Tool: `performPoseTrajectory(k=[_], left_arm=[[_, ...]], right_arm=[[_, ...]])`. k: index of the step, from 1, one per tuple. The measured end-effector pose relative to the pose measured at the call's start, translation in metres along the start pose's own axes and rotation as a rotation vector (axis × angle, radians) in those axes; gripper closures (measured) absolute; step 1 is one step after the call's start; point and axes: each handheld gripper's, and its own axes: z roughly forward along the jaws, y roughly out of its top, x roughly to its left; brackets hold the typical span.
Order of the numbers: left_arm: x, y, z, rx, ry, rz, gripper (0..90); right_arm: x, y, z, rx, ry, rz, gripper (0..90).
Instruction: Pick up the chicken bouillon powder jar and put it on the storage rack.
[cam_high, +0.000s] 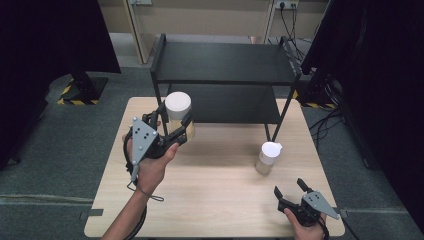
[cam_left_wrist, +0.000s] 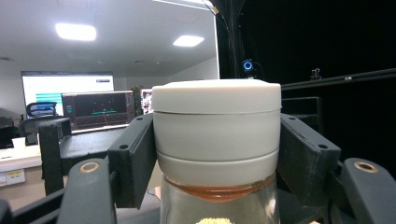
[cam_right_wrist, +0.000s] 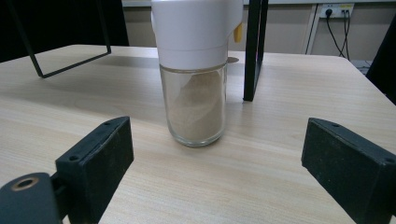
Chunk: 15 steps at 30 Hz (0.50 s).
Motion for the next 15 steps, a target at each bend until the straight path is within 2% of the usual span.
performPoseTrajectory(k=[15], left_arm=[[0.004,0.015,0.019,-0.021,0.032,0.002,33.8]], right_arm=[[0.000,0.000,0.000,0.000,-0.001,0.001,9.3]])
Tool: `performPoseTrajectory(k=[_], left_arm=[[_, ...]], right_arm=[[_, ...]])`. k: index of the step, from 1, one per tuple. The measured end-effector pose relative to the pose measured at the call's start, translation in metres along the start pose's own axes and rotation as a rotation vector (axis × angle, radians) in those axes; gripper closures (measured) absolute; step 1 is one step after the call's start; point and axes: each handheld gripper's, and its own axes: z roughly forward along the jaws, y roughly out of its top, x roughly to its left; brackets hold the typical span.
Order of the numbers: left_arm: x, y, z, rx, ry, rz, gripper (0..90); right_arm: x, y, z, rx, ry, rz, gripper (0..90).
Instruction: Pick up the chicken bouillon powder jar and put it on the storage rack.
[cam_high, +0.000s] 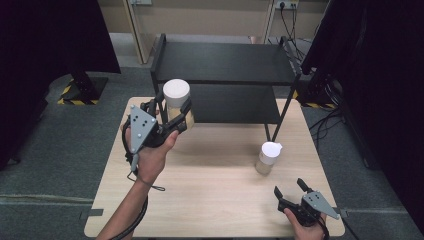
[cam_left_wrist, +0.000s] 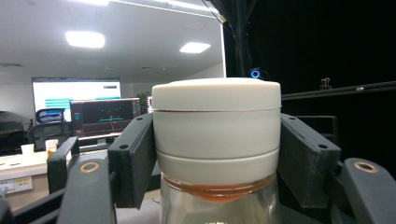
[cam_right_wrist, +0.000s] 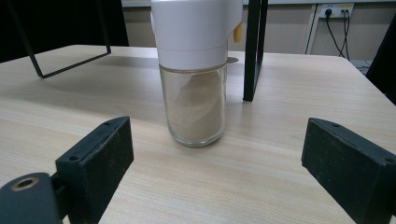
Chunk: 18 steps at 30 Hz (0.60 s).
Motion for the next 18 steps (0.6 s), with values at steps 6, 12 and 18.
performPoseTrajectory(k=[6,12,18], left_arm=[[0.002,0.008,0.010,-0.005,0.021,0.001,33.7],[0.003,0.016,0.021,-0.012,0.035,0.005,33.7],[0.004,0.023,0.029,-0.011,0.051,0.008,33.7]], right_arm=[[0.000,0.000,0.000,0.000,-0.001,0.000,9.3],[0.000,0.000,0.000,0.001,-0.001,0.001,9.3],[0.000,0.000,0.000,0.000,0.000,0.003,9.3]])
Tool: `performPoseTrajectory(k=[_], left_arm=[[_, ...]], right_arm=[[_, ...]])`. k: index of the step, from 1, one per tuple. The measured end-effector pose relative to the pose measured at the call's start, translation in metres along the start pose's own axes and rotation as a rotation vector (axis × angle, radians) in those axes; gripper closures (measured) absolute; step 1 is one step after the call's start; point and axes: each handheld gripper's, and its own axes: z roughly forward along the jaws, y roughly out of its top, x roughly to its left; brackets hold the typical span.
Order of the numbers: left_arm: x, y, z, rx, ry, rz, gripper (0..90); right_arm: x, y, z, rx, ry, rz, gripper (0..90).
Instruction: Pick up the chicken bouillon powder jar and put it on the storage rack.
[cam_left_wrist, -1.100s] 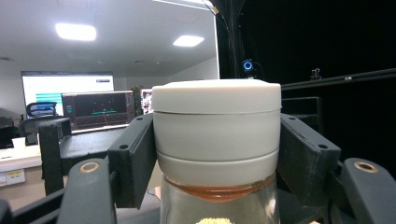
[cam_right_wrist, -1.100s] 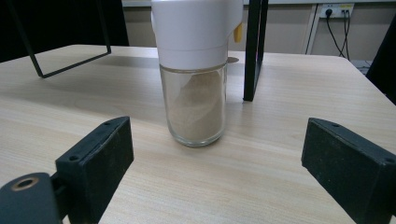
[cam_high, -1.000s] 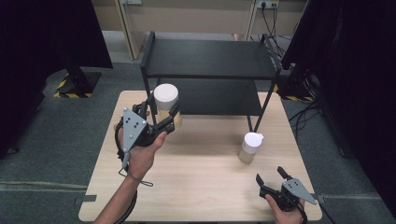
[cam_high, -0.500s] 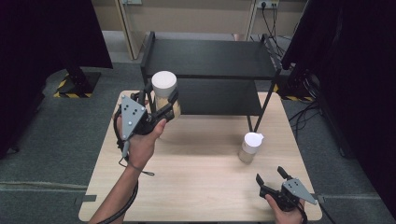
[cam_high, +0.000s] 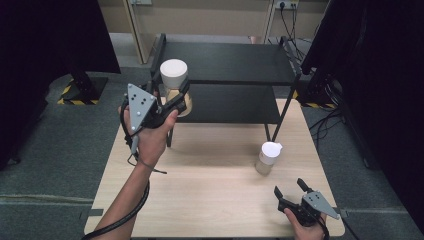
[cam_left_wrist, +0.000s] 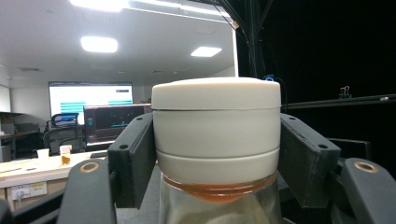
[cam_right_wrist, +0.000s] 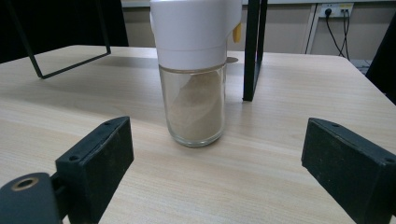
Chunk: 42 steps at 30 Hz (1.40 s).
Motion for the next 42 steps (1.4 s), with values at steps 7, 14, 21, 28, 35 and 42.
performPoseTrajectory(k=[7,14,21,28,35,42], left_arm=[[0.003,0.006,0.008,0.004,0.014,0.004,33.7],[0.006,0.013,0.015,0.004,0.028,0.001,33.7],[0.007,0.021,0.023,-0.003,0.039,0.000,33.7],[0.009,0.028,0.035,0.001,0.053,-0.003,33.7],[0.012,0.032,0.048,0.019,0.070,0.002,33.7],[0.017,0.034,0.059,0.041,0.095,0.014,33.7]], right_arm=[[0.000,0.000,0.000,0.000,-0.001,0.001,9.3],[0.000,0.000,0.000,0.002,-0.001,0.002,9.3],[0.000,0.000,0.000,0.002,-0.001,0.003,9.3],[0.000,0.000,0.000,0.002,-0.002,0.003,9.3],[0.000,0.000,0.000,0.001,-0.001,0.004,9.3],[0.000,0.000,0.000,0.002,0.000,0.000,9.3]])
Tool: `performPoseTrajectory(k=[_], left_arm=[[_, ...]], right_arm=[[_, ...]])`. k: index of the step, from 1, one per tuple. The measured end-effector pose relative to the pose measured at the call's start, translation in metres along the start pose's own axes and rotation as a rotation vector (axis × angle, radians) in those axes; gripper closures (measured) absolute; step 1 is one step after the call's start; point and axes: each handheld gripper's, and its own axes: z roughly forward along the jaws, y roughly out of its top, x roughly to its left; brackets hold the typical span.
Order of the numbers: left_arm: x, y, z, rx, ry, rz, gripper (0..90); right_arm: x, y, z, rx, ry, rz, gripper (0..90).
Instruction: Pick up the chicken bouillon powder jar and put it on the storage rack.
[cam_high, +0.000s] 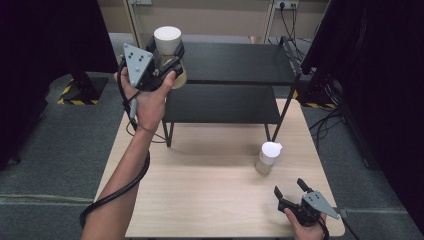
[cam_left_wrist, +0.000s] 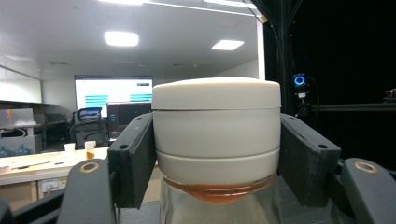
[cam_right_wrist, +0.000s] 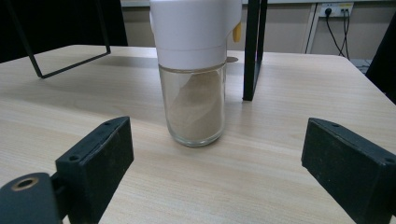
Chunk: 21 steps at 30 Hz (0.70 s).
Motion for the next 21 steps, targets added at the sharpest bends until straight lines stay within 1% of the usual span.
performPoseTrajectory(k=[2,5,9,16,19,21], left_arm=[[0.001,0.001,0.003,0.005,0.006,0.007,33.7],[0.002,0.000,0.008,0.012,0.019,0.005,33.7],[0.004,0.001,0.013,0.026,0.026,0.014,33.7],[0.006,0.000,0.021,0.046,0.045,0.016,33.7],[0.006,-0.001,0.024,0.055,0.052,0.016,33.7],[0.006,-0.004,0.025,0.057,0.058,0.006,33.7]], right_arm=[[0.000,0.000,0.000,0.000,0.000,-0.001,9.3],[0.000,0.000,0.000,0.000,0.000,0.000,9.3],[0.000,0.000,0.000,0.000,0.001,0.000,9.3],[0.000,0.000,0.000,0.000,0.002,-0.001,9.3],[-0.001,0.000,0.000,0.001,0.002,0.000,9.3],[0.000,0.000,0.000,0.002,0.003,0.000,9.3]])
